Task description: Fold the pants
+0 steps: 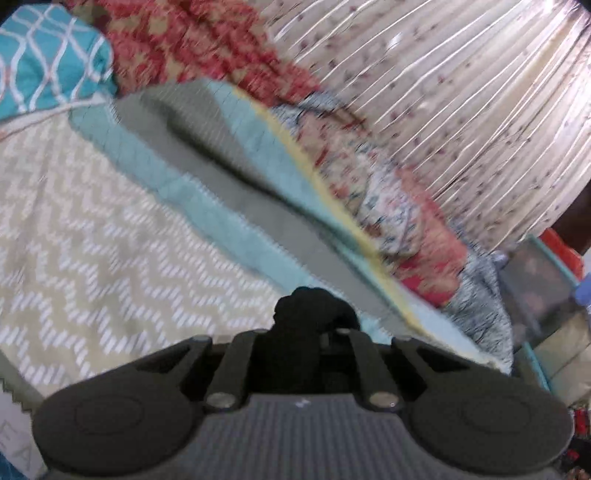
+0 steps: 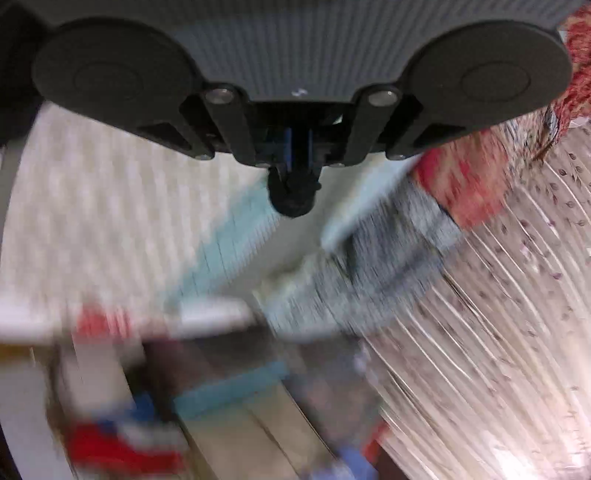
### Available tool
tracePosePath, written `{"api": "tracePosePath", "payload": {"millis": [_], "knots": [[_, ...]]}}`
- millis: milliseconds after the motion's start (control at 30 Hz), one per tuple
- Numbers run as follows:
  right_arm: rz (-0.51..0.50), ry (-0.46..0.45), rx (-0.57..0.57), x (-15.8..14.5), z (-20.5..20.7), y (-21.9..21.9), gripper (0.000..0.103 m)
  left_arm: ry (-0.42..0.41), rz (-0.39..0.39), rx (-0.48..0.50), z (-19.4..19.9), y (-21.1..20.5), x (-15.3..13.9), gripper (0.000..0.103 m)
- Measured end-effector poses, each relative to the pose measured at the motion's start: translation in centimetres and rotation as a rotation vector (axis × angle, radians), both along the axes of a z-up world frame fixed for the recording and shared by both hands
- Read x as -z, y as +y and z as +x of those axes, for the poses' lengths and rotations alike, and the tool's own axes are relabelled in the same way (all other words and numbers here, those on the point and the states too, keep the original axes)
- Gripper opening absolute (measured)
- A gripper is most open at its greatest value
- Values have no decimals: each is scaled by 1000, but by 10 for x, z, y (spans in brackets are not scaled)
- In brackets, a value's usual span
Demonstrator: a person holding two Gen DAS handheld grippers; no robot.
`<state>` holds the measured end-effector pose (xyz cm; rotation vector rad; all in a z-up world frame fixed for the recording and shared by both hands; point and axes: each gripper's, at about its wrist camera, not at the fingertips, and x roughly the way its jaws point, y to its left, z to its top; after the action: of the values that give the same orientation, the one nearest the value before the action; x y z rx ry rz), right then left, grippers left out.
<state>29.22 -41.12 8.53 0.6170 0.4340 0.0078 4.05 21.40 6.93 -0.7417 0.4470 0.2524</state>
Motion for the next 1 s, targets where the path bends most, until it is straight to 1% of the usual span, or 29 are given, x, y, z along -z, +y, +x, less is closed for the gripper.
{"api": "tracePosePath", "payload": {"millis": [33, 67, 100, 133, 167, 200, 233, 267, 300, 333, 367, 400, 467, 500, 567, 633, 667, 700, 733, 767, 800, 833, 867, 900, 933, 967, 1000], "knots": [[-43, -19, 5, -15, 5, 4, 11, -11, -1, -1, 5, 0, -2, 9], [-62, -23, 0, -23, 15, 8, 12, -12, -6, -10, 11, 1, -3, 9], [-67, -18, -10, -29, 30, 13, 17, -8, -12, -21, 20, 1, -3, 10], [-67, -10, -23, -31, 46, 18, 19, 6, -16, -45, 30, 1, 1, 10], [-69, 0, -56, -29, 67, 25, 28, 27, -9, -66, 39, 2, 5, 13], [-73, 19, -113, -25, 87, 32, 46, 66, 5, -87, 49, 2, 13, 20], [-84, 37, -141, -16, 105, 38, 48, 138, 7, -103, 60, 3, 22, 25], [-108, 66, -120, -5, 112, 38, 48, 202, -11, -114, 66, 5, 29, 28], [-131, 98, -91, 4, 117, 38, 48, 223, -40, -110, 64, 7, 34, 29], [-133, 115, -81, 14, 117, 34, 48, 203, -53, -96, 56, 7, 34, 32], [-111, 116, -86, 25, 111, 26, 48, 181, -42, -82, 47, 7, 32, 40], [-91, 116, -90, 36, 104, 17, 48, 173, -14, -77, 37, 7, 28, 48], [-73, 144, -97, 61, 88, -2, 49, 162, 46, -81, 11, 6, 20, 52], [-65, 159, -102, 69, 83, -4, 50, 158, 57, -81, 1, 8, 19, 54], [-51, 210, -125, 90, 83, -5, 50, 172, 67, -96, -20, 12, 18, 57], [-28, 281, -114, 107, 92, -5, 54, 204, 72, -127, -38, 16, 20, 59], [5, 304, -108, 110, 95, -2, 58, 222, 66, -137, -43, 17, 23, 60], [46, 322, -101, 118, 102, 0, 58, 240, 50, -146, -48, 18, 27, 60], [60, 311, -79, 120, 104, 6, 55, 256, 29, -153, -53, 18, 32, 60], [45, 297, -75, 116, 106, 12, 17, 260, 13, -154, -57, 17, 34, 60], [19, 299, -113, 113, 111, 20, 6, 259, 3, -150, -60, 16, 36, 62], [-22, 288, -142, 106, 113, 28, 6, 260, 2, -143, -62, 15, 36, 63], [-86, 245, -136, 97, 107, 33, 6, 260, 8, -131, -64, 13, 36, 67], [-164, 200, -108, 85, 103, 34, 6, 263, 13, -120, -65, 13, 36, 72], [-214, 175, -51, 77, 101, 29, 6, 264, 22, -110, -65, 12, 36, 73], [-228, 174, 11, 73, 103, 18, 6, 265, 32, -102, -65, 11, 35, 73], [-244, 197, 81, 72, 106, 6, 8, 265, 42, -93, -65, 9, 35, 73]]}}
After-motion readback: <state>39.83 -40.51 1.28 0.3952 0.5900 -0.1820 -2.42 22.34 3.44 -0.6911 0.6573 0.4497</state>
